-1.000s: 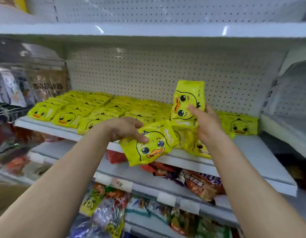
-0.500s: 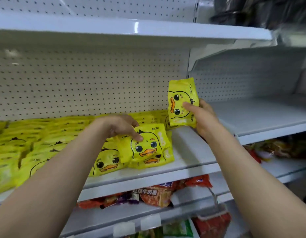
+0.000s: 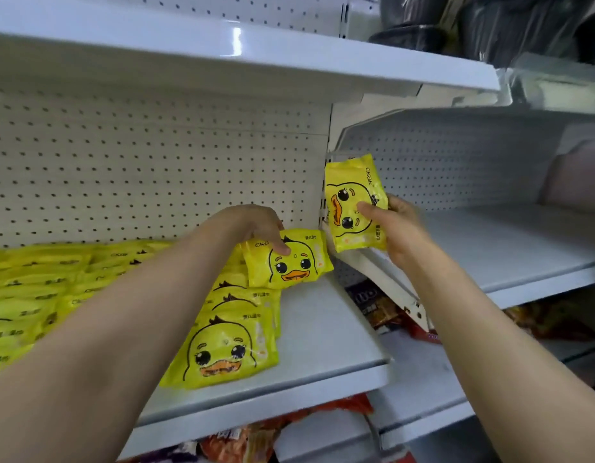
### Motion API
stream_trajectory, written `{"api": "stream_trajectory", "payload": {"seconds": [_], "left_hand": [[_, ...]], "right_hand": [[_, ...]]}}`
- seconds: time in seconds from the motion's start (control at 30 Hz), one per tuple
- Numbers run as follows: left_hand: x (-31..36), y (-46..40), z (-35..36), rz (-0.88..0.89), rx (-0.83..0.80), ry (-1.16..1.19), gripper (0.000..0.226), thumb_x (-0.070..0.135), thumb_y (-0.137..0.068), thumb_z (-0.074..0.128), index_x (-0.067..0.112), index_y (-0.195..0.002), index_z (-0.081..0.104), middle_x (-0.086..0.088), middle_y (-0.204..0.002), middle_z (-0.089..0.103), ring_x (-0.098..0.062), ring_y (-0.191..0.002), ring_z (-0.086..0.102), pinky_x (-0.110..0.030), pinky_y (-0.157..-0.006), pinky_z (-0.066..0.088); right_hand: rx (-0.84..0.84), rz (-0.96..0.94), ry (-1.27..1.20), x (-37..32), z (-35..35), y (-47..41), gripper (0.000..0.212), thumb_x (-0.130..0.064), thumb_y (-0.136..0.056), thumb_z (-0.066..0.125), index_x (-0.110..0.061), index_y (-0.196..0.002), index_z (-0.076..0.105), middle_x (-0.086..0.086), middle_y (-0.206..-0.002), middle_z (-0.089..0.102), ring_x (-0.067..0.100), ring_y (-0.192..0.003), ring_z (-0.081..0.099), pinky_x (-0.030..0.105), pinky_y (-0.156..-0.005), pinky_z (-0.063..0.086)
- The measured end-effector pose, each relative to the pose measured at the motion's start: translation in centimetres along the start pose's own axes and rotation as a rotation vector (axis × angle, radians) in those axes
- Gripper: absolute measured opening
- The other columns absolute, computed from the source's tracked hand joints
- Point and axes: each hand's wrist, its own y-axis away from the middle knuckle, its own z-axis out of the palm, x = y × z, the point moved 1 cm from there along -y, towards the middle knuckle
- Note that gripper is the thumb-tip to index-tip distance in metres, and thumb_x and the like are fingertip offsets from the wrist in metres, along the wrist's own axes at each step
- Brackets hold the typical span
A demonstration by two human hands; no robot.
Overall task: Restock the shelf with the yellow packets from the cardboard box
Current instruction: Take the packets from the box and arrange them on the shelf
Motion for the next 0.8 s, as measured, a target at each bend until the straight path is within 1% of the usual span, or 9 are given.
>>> {"api": "stream_trajectory", "payload": {"seconds": [0.13, 0.27, 0.33, 0.43, 0.53, 0.6, 0.67, 0.73, 0.8], "left_hand": [[1.3, -4.1, 0.1, -0.03, 0.027, -0.053, 0.066, 0.037, -0.078, 0.079, 0.013, -0.135, 0.054, -0.005, -0.139, 0.054, -0.029, -0.125, 0.052, -0.045, -0.105, 0.044], [1.4, -7.5, 1.7, -0.037, 0.074, -0.112, 0.065, 0.034, -0.08, 0.078, 0.014, -0.135, 0.053, -0.003, -0.137, 0.053, -0.028, -0.125, 0.051, -0.038, -0.098, 0.042], [1.1, -8.9, 2.8, -0.032, 0.089, -0.17, 0.071, 0.036, -0.079, 0.078, 0.014, -0.139, 0.049, -0.002, -0.142, 0.05, -0.026, -0.123, 0.052, -0.037, -0.1, 0.044], [0.3, -10.5, 3.9, -0.051, 0.091, -0.236, 0.074, 0.037, -0.082, 0.076, 0.014, -0.144, 0.043, -0.003, -0.145, 0.045, -0.025, -0.125, 0.05, -0.037, -0.102, 0.043], [-0.4, -11.4, 4.1, -0.05, 0.112, -0.263, 0.077, 0.037, -0.084, 0.073, 0.014, -0.148, 0.037, -0.005, -0.152, 0.038, -0.026, -0.135, 0.041, -0.04, -0.109, 0.037], [-0.8, -11.5, 4.2, -0.035, 0.136, -0.276, 0.076, 0.036, -0.085, 0.073, 0.015, -0.149, 0.036, -0.005, -0.153, 0.036, -0.026, -0.138, 0.038, -0.039, -0.11, 0.035], [-1.3, -11.9, 4.3, -0.01, 0.176, -0.27, 0.073, 0.033, -0.083, 0.076, 0.017, -0.145, 0.042, -0.005, -0.15, 0.04, -0.025, -0.134, 0.04, -0.036, -0.107, 0.037], [-1.8, -12.2, 4.3, 0.013, 0.232, -0.233, 0.068, 0.03, -0.077, 0.08, 0.019, -0.136, 0.048, -0.005, -0.139, 0.049, -0.024, -0.124, 0.046, -0.034, -0.096, 0.042], [-2.4, -12.6, 4.5, 0.02, 0.282, -0.203, 0.066, 0.03, -0.073, 0.083, 0.018, -0.129, 0.049, -0.007, -0.129, 0.054, -0.024, -0.114, 0.05, -0.033, -0.088, 0.044]], "right_hand": [[-0.068, -0.023, 0.044, 0.6, -1.8, -2.8, 0.024, -0.01, -0.083, 0.076, -0.016, -0.106, 0.071, 0.004, -0.096, 0.077, 0.025, -0.087, 0.075, 0.043, -0.077, 0.061], [-0.124, -0.035, 0.082, 1.9, -2.3, -5.1, 0.025, -0.012, -0.082, 0.077, -0.015, -0.106, 0.072, 0.005, -0.097, 0.077, 0.026, -0.089, 0.075, 0.047, -0.082, 0.06], [-0.144, -0.028, 0.084, 2.5, -2.3, -6.0, 0.023, -0.012, -0.081, 0.078, -0.016, -0.103, 0.073, 0.006, -0.097, 0.077, 0.027, -0.089, 0.074, 0.049, -0.083, 0.059], [-0.204, -0.004, 0.083, 2.9, -2.1, -6.9, 0.023, -0.009, -0.082, 0.076, -0.013, -0.105, 0.072, 0.009, -0.098, 0.077, 0.028, -0.088, 0.074, 0.046, -0.078, 0.061], [-0.252, 0.034, 0.059, 3.4, -1.9, -7.4, 0.022, -0.007, -0.083, 0.075, -0.011, -0.104, 0.071, 0.01, -0.095, 0.077, 0.026, -0.083, 0.075, 0.042, -0.071, 0.062], [-0.273, 0.062, 0.025, 3.6, -1.6, -7.7, 0.023, -0.006, -0.083, 0.075, -0.01, -0.105, 0.071, 0.01, -0.094, 0.077, 0.026, -0.081, 0.075, 0.04, -0.069, 0.062], [-0.284, 0.078, 0.018, 3.8, -1.2, -7.8, 0.026, -0.006, -0.083, 0.075, -0.008, -0.109, 0.07, 0.011, -0.096, 0.076, 0.027, -0.083, 0.074, 0.039, -0.068, 0.062], [-0.293, 0.089, 0.012, 4.0, -1.0, -7.9, 0.027, -0.004, -0.083, 0.074, -0.006, -0.11, 0.07, 0.013, -0.097, 0.076, 0.028, -0.084, 0.074, 0.039, -0.067, 0.061], [-0.291, 0.101, 0.0, 4.1, -0.9, -8.2, 0.027, -0.003, -0.083, 0.074, -0.006, -0.11, 0.07, 0.014, -0.097, 0.076, 0.028, -0.082, 0.074, 0.039, -0.065, 0.061]]}}
